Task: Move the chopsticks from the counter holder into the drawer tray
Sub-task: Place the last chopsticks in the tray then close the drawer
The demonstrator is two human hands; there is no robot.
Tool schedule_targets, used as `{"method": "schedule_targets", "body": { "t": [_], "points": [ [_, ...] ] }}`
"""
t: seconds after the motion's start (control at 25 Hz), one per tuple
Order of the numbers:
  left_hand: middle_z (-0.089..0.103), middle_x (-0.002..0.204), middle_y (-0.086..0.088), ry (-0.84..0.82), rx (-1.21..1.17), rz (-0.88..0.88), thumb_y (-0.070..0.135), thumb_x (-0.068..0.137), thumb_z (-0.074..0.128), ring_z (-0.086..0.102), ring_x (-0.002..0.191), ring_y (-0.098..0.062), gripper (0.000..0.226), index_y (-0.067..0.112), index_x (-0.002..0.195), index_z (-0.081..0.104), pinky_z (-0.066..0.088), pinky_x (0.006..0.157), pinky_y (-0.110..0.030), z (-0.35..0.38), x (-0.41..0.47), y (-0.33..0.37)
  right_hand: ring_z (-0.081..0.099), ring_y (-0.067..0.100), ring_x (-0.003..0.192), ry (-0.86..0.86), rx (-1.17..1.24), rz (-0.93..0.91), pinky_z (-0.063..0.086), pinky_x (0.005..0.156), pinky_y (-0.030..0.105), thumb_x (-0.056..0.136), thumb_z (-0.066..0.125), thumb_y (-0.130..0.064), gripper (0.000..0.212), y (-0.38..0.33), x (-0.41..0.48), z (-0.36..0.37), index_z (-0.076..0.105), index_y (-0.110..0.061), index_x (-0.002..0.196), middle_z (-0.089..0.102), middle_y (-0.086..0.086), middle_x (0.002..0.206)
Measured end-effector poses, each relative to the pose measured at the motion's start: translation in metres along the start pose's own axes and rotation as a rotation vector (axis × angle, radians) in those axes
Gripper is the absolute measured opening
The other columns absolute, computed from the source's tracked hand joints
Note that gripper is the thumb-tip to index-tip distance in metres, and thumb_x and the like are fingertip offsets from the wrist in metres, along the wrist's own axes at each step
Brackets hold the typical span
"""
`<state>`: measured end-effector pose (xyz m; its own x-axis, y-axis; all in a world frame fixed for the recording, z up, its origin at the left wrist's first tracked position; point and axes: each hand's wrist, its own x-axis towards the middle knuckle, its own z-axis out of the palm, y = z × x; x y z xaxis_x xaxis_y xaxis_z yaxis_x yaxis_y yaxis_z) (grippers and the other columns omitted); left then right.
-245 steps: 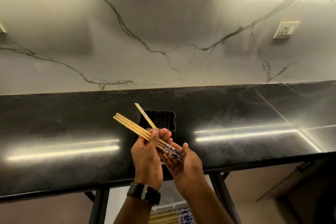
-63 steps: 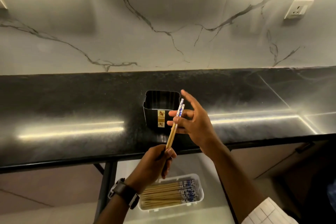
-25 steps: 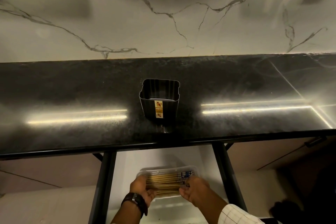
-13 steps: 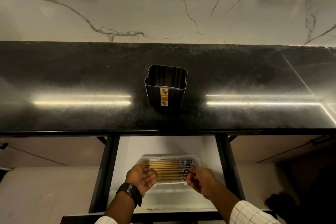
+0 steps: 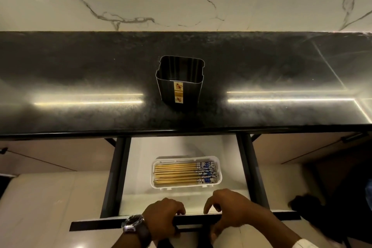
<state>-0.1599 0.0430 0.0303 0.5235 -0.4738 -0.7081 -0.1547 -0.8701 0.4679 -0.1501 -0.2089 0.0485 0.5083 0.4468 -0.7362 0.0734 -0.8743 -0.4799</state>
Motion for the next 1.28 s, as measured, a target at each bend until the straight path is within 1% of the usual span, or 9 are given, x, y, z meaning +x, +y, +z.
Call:
{"method": "schedule_targets", "body": {
  "t": [0.28,0.44,0.64,0.76,0.92,1.0,1.08,1.16,1.28],
  "points": [
    [0.066,0.126,-0.005,0.071,0.231,0.034,0.031,0.093,0.059,0.062,0.113,-0.029,0.04,0.03,0.133,0.057,0.05,0.095,-0.041,0.004,0.007,-0.003,0.053,0.013,0.108,0.184,-0.033,0.006,0.048,0.085,0.022,0.085,0.076,-0.034,0.044,-0.001,0.005,0.011,0.068,-0.032,0.128,0.058,-0.005,0.125],
    [0.069,0.121,-0.005,0.143,0.279,0.07,0.031,0.093,0.059,0.064,0.107,-0.027,0.038,0.029,0.131,0.059,0.052,0.088,-0.039,-0.012,0.017,-0.005,0.061,0.011,0.108,0.268,0.035,-0.003,0.054,0.093,0.025,0.086,0.076,-0.028,0.035,0.001,0.014,0.004,0.072,-0.028,0.12,0.068,-0.006,0.121],
    [0.074,0.11,-0.001,0.241,0.293,0.087,0.03,0.089,0.059,0.068,0.097,-0.025,0.037,0.03,0.126,0.063,0.055,0.08,-0.037,-0.024,0.032,-0.011,0.065,0.007,0.094,0.372,0.027,-0.065,0.052,0.082,0.016,0.086,0.075,-0.028,0.032,0.015,0.033,-0.003,0.074,-0.029,0.118,0.074,-0.009,0.11],
    [0.074,0.112,0.003,0.348,0.336,0.109,0.036,0.093,0.058,0.068,0.097,-0.021,0.036,0.029,0.128,0.06,0.055,0.081,-0.035,-0.021,0.036,-0.016,0.067,0.011,0.101,0.436,-0.051,-0.111,0.055,0.09,0.025,0.088,0.073,-0.033,0.031,0.016,0.035,-0.003,0.073,-0.03,0.119,0.075,-0.009,0.112],
    [0.065,0.118,0.008,0.521,0.356,0.194,0.039,0.093,0.058,0.065,0.097,-0.016,0.033,0.031,0.124,0.053,0.055,0.079,-0.031,-0.012,0.034,-0.02,0.066,0.023,0.103,1.045,-0.261,-0.041,0.047,0.091,0.037,0.075,0.086,-0.029,0.031,0.005,0.026,0.048,0.079,-0.021,0.104,0.075,0.001,0.105],
    [0.063,0.114,0.007,0.605,0.403,0.262,0.039,0.091,0.059,0.062,0.093,-0.015,0.032,0.031,0.122,0.052,0.055,0.076,-0.03,-0.007,0.035,-0.025,0.059,0.024,0.101,1.34,-0.13,-0.077,0.038,0.088,0.031,0.081,0.076,-0.026,0.023,-0.007,0.026,0.092,0.073,-0.02,0.103,0.069,0.006,0.102],
    [0.064,0.106,0.006,0.719,0.465,0.334,0.037,0.088,0.063,0.061,0.085,-0.016,0.032,0.028,0.118,0.056,0.053,0.071,-0.031,0.002,0.038,-0.031,0.057,0.017,0.093,1.405,0.145,-0.049,0.04,0.088,0.019,0.089,0.068,-0.024,0.015,-0.02,0.035,0.128,0.059,-0.028,0.1,0.065,0.005,0.1],
    [0.065,0.105,0.003,0.856,0.493,0.362,0.036,0.086,0.066,0.061,0.084,-0.019,0.036,0.025,0.119,0.058,0.05,0.072,-0.033,0.015,0.039,-0.036,0.062,0.014,0.09,1.334,0.717,0.261,0.051,0.082,0.018,0.092,0.07,-0.019,0.025,-0.033,0.053,0.139,0.054,-0.035,0.103,0.066,0.006,0.107],
    [0.057,0.132,-0.009,1.105,0.436,0.248,0.028,0.087,0.069,0.06,0.118,-0.031,0.058,0.013,0.14,0.052,0.043,0.102,-0.044,0.053,0.042,-0.044,0.069,0.031,0.104,1.084,1.495,0.499,0.058,0.094,0.044,0.097,0.062,-0.002,0.029,-0.031,0.084,0.132,0.065,-0.01,0.124,0.07,0.015,0.118]
  ]
}}
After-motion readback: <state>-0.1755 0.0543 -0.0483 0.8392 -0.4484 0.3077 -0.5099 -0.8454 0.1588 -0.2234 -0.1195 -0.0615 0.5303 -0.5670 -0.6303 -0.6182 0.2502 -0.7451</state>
